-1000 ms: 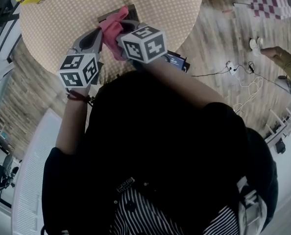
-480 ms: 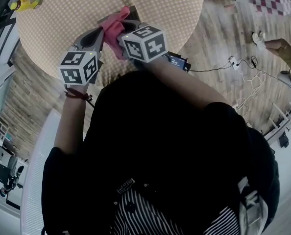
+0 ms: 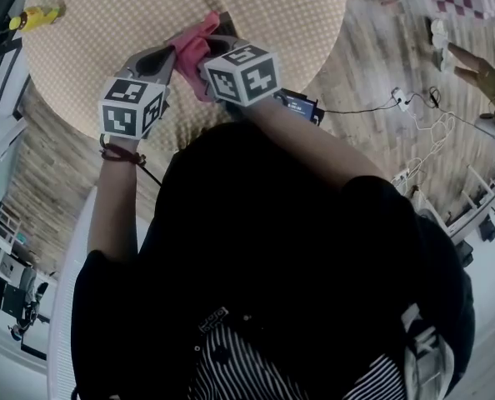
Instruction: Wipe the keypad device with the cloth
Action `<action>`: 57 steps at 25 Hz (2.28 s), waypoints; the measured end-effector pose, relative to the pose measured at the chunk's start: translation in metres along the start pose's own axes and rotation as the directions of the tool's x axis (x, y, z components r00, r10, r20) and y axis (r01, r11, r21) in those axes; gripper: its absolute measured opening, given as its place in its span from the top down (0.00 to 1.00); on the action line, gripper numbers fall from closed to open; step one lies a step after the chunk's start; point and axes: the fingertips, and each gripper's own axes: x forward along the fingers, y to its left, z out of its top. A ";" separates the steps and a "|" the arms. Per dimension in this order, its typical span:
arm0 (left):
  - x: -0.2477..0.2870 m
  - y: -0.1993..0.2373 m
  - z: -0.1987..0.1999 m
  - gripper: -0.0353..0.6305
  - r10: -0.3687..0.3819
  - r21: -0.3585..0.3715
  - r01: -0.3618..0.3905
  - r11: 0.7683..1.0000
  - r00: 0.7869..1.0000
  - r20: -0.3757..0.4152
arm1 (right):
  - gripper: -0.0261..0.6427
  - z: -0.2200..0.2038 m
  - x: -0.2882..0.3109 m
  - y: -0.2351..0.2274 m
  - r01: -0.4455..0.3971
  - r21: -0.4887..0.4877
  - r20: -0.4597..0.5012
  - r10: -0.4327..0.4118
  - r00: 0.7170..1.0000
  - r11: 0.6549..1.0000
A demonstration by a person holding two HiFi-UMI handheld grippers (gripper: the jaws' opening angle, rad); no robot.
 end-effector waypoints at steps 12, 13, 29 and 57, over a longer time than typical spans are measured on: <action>0.027 -0.003 -0.001 0.95 0.029 0.172 -0.004 0.985 0.989 -0.145 | 0.87 -0.019 -0.002 -0.020 0.047 0.044 -0.028 -0.046 0.999 0.998; 0.028 -0.004 -0.002 0.95 0.029 0.187 0.001 0.982 0.987 -0.156 | 0.87 -0.021 -0.002 -0.021 0.049 0.042 -0.031 -0.048 0.998 0.998; 0.047 -0.001 -0.018 0.95 0.039 0.223 0.014 0.975 0.972 -0.233 | 0.87 -0.039 0.012 -0.041 0.084 0.014 -0.079 -0.083 0.993 0.996; 0.055 0.027 -0.019 0.95 0.104 0.296 -0.022 0.955 0.958 -0.267 | 0.87 -0.099 0.022 -0.070 0.120 0.029 -0.236 -0.109 0.965 0.992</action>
